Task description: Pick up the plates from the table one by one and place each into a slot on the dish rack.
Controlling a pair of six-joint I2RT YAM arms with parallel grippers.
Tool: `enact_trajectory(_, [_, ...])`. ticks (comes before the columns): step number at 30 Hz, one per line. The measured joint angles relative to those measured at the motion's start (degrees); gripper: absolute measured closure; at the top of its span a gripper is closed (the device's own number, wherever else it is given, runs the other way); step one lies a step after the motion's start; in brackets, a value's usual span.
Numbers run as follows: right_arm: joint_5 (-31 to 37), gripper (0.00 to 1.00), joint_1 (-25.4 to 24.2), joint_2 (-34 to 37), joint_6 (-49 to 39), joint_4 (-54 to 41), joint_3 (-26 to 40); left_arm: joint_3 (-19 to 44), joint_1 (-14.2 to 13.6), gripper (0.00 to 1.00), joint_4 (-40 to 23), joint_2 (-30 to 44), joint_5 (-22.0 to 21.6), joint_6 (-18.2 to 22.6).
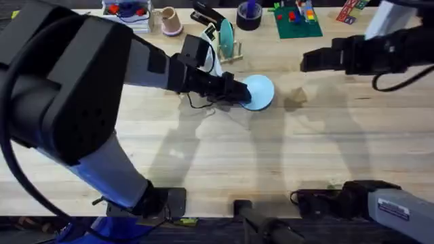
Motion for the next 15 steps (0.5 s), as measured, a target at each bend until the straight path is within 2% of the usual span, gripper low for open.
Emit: enact_trajectory(15, [-14.49, 0.020, 0.00, 15.42, -1.92, 4.77, 0.02, 0.00, 0.00, 0.959, -0.02, 0.00, -0.01, 0.00])
